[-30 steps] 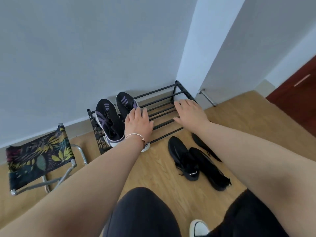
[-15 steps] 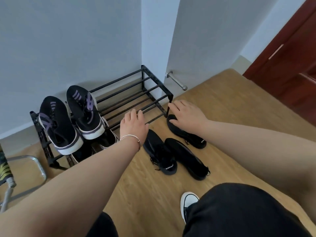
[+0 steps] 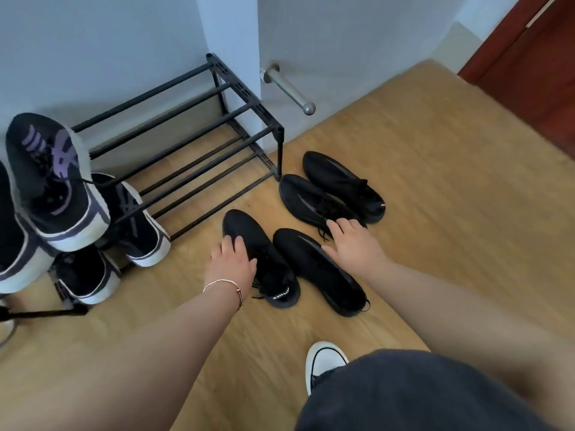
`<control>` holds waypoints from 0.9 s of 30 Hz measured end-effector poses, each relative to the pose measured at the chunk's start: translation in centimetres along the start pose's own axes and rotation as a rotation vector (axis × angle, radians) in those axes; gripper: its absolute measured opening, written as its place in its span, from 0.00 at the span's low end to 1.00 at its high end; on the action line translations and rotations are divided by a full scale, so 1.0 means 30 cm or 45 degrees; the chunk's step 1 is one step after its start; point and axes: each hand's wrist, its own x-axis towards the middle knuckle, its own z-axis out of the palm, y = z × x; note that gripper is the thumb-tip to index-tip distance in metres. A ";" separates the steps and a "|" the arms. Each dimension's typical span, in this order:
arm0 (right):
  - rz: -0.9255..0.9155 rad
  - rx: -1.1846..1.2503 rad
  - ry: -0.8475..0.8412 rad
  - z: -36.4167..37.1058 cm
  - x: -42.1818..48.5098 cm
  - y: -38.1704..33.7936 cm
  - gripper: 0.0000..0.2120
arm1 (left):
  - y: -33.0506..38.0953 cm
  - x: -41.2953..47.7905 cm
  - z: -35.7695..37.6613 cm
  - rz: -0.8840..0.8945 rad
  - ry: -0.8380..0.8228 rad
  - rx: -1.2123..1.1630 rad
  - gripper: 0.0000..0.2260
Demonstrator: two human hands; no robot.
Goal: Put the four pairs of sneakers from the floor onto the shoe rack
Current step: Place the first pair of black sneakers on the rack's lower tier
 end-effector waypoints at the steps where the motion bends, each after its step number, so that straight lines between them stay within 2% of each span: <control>1: 0.016 0.027 -0.039 0.030 -0.010 0.008 0.31 | 0.006 -0.003 0.034 -0.021 -0.037 -0.023 0.27; 4: 0.068 0.141 -0.081 0.100 -0.047 0.017 0.30 | 0.036 -0.010 0.117 -0.137 -0.142 -0.150 0.26; 7: 0.152 0.248 -0.077 0.146 -0.062 0.018 0.28 | 0.072 -0.005 0.162 -0.297 -0.238 -0.414 0.26; 15: 0.486 0.584 -0.364 0.208 -0.029 0.006 0.29 | 0.090 0.018 0.173 -0.620 -0.245 -1.173 0.25; 18: 0.596 0.796 -0.422 0.215 -0.014 0.009 0.31 | 0.084 0.021 0.171 -0.762 -0.181 -1.381 0.27; 22: 0.664 0.982 -0.475 0.232 -0.015 -0.006 0.33 | 0.041 0.068 0.238 -0.899 -0.237 -1.705 0.33; 27: 0.712 1.131 -0.492 0.256 -0.018 -0.027 0.29 | 0.053 0.085 0.169 -1.073 -0.258 -1.824 0.21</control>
